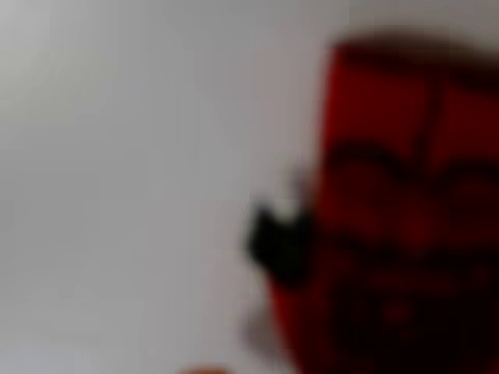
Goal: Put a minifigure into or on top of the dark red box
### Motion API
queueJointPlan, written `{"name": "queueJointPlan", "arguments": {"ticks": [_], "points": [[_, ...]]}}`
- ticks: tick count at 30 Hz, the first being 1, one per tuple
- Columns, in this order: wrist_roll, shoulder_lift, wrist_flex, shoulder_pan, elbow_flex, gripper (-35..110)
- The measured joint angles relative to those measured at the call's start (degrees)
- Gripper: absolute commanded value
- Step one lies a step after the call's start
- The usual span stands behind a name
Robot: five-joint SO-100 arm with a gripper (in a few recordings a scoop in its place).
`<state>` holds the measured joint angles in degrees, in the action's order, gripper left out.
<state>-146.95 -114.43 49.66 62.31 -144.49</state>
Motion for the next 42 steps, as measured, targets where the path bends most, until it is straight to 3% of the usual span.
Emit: {"name": "queueJointPlan", "arguments": {"ticks": [9,20,27,32,38,42], "points": [[-2.99,-1.67,-4.13,1.49,-2.72,15],[-3.34,0.88,-11.25,2.29,-4.22,0],[-2.81,1.49,-11.51,2.11,-3.96,0],[6.86,0.53,5.8,-2.64,5.01,0],[27.25,-8.35,30.5,-15.21,16.35,1],[42.45,-19.34,37.27,-27.07,17.14,1]]}}
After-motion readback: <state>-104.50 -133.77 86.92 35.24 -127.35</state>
